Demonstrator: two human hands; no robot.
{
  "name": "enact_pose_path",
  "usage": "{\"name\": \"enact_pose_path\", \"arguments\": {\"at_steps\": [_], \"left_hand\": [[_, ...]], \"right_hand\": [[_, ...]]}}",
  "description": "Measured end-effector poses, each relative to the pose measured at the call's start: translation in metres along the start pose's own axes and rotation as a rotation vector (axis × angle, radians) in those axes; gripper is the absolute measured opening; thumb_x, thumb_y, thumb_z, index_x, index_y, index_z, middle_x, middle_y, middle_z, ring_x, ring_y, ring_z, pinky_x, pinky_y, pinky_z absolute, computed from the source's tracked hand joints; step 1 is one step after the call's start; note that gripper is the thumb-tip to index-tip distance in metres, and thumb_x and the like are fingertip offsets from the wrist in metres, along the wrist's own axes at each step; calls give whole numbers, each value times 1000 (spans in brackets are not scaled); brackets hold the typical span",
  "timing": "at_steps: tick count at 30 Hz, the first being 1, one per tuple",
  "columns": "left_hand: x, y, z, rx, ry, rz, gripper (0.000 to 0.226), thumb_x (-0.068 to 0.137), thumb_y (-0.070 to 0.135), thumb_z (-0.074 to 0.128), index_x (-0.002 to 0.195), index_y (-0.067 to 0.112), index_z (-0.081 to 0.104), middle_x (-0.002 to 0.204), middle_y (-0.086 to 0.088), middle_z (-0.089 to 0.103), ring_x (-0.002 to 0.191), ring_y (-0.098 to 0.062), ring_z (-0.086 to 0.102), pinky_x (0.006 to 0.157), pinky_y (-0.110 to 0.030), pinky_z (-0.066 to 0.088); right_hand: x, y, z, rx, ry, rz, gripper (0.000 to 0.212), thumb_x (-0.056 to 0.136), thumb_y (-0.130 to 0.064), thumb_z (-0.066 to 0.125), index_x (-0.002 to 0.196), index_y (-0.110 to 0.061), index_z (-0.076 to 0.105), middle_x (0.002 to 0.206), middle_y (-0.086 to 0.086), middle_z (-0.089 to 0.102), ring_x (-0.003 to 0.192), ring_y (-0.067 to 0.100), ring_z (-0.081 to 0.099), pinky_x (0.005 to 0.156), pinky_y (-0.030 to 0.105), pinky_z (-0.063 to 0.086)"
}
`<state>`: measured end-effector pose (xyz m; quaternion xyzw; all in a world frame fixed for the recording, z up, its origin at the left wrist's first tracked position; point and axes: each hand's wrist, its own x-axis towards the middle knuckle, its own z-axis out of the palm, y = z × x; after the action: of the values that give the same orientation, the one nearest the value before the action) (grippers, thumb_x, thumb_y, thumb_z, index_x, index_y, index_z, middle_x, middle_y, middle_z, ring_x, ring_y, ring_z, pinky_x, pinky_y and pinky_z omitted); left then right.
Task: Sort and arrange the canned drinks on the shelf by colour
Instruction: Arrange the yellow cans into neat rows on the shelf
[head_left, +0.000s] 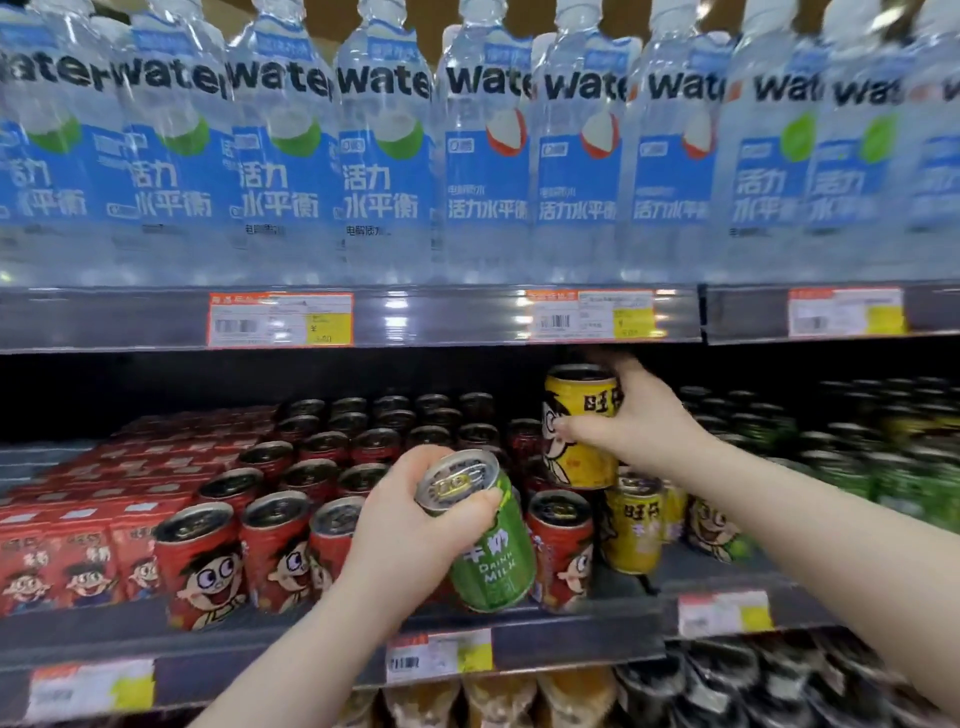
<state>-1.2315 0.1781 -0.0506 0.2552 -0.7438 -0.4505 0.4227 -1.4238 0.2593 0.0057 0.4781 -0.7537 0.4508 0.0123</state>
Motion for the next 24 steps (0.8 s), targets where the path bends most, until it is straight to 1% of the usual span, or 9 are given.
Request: {"name": "enact_pose_path", "arguments": {"at_steps": [2,5,7,9,11,15,19,21,24], "left_hand": [[-5,1,18,-32,-69,12,21,69,29,76,84,30,62,77,15,68,70,3,62,57,-11,48],[-17,1,49,-71,-166,22,19,73,19,73,80,32,61,77,15,68,71,3,61,61,-17,49],[-27,1,69,-102,-240,37,20,72,19,75,81,31,62,80,17,68,70,4,61,58,-12,47],[-35,1,86,-107,-299,37,20,69,23,77,82,29,63,77,11,69,68,3,61,56,-8,45],[-39,3,99,-111,-321,34,20,71,19,76,81,29,62,74,11,68,66,5,60,55,-6,43],[-39,12,127,-133,-359,11,18,73,20,73,84,29,62,78,21,67,68,3,61,56,-9,45],[-35,18,164,-113,-374,-2,17,73,24,73,85,29,62,78,10,69,70,0,62,59,-12,46],[-33,24,189,-102,-371,8,16,74,22,73,83,28,62,74,8,68,65,-1,60,56,-10,43],[-29,37,233,-102,-347,-18,18,74,20,74,81,29,60,74,7,66,67,-4,60,59,-13,44]], "right_hand": [[-22,7,-20,-34,18,30,79,71,-28,78,138,-21,36,110,-8,51,98,10,50,76,17,39],[-53,24,-44,-94,49,84,81,69,-30,78,137,-26,35,115,-6,52,100,10,52,81,20,39],[-70,37,-57,-123,61,126,81,69,-32,79,137,-27,35,118,-7,52,101,10,53,81,22,41],[-85,51,-68,-148,77,154,81,69,-31,79,137,-26,35,117,-7,52,101,10,53,84,23,42],[-96,63,-79,-165,94,175,80,69,-30,79,136,-24,36,118,-6,54,103,11,55,88,25,45],[-108,90,-104,-151,106,227,80,70,-31,78,137,-26,34,121,-7,51,105,11,54,88,26,46],[-105,122,-133,-169,120,221,80,70,-32,78,136,-28,33,121,-7,52,102,8,55,84,21,42],[-100,141,-149,-171,116,211,78,70,-32,78,135,-29,34,114,-10,53,95,2,55,79,17,40],[-88,174,-182,-174,125,197,79,70,-34,78,135,-29,34,116,-11,51,107,9,54,86,22,42]]}}
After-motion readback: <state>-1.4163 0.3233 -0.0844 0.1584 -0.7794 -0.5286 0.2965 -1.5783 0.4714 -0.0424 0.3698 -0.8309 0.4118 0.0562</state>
